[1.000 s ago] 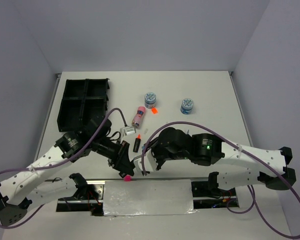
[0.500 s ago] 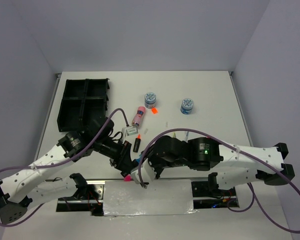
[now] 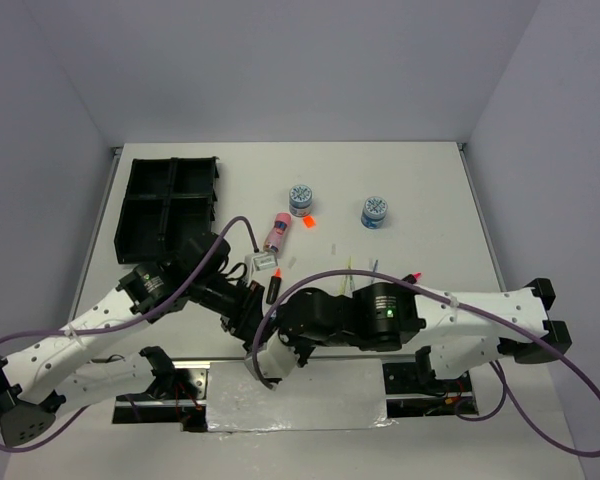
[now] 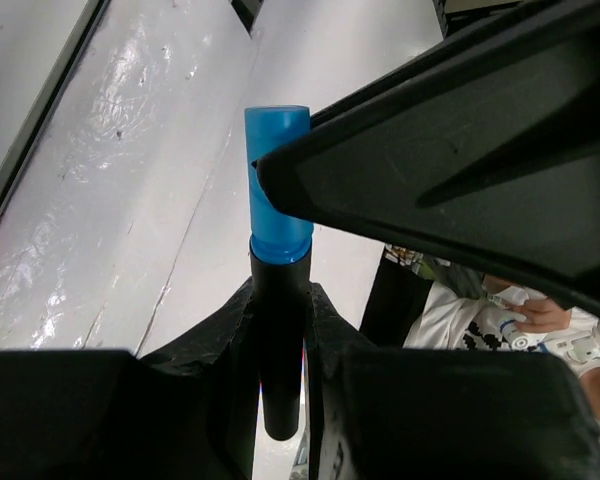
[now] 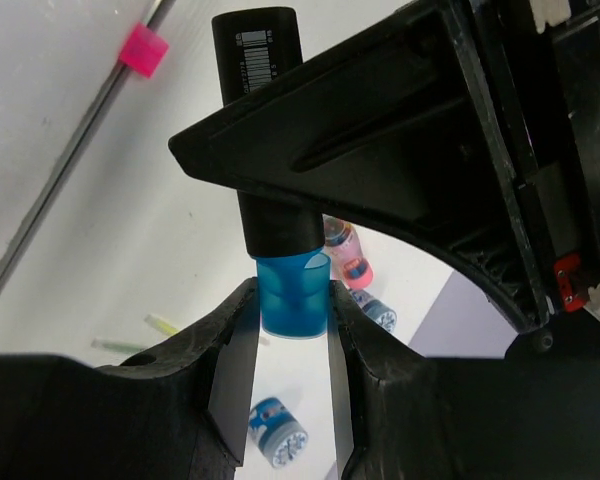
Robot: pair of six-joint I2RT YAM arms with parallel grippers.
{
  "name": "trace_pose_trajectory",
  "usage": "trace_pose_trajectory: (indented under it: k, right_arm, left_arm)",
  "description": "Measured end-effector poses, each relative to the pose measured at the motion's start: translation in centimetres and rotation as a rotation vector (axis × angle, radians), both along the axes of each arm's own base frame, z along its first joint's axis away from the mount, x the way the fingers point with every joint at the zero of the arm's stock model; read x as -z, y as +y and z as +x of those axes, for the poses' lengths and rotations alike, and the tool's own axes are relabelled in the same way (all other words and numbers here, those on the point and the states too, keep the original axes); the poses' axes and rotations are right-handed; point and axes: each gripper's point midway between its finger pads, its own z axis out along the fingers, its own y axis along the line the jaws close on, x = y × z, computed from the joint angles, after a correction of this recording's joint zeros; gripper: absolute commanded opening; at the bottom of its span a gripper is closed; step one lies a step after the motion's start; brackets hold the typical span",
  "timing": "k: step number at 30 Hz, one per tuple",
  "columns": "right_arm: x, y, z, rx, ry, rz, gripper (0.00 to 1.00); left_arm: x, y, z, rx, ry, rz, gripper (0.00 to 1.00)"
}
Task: Sort the stationery into containers
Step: Close the pen cap on the pen.
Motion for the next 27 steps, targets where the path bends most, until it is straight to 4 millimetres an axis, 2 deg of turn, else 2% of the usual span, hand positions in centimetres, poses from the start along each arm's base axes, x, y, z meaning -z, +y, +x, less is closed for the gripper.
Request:
trace_pose_trajectory:
  k: [6, 9, 16, 27]
  right_arm:
    - [0.2, 0.1, 0.1, 0.020, -0.059, -0.090, 0.03]
    - [0.4, 0.0, -0.1, 0.025, -0.105, -0.133, 0.08]
    - [0.0, -0.1, 0.3, 0.032, -0.220, -0.228, 0.12]
    - [-5.3, 0.0, 0.4, -0.004, -0.339, -0.145, 0.25]
  left_arm:
    - [0.3, 0.0, 0.4, -0.016, -0.015, 0.012, 0.00]
    - [0.5, 0.0, 0.7, -0.024, -0.041, 0.018, 0.00]
    - [0.4, -0.1, 1.4, -0.022, -0.156, -0.007, 0.00]
    - [-2.9, -0.8, 2.7, -0.070, -0.469, -0.325, 0.00]
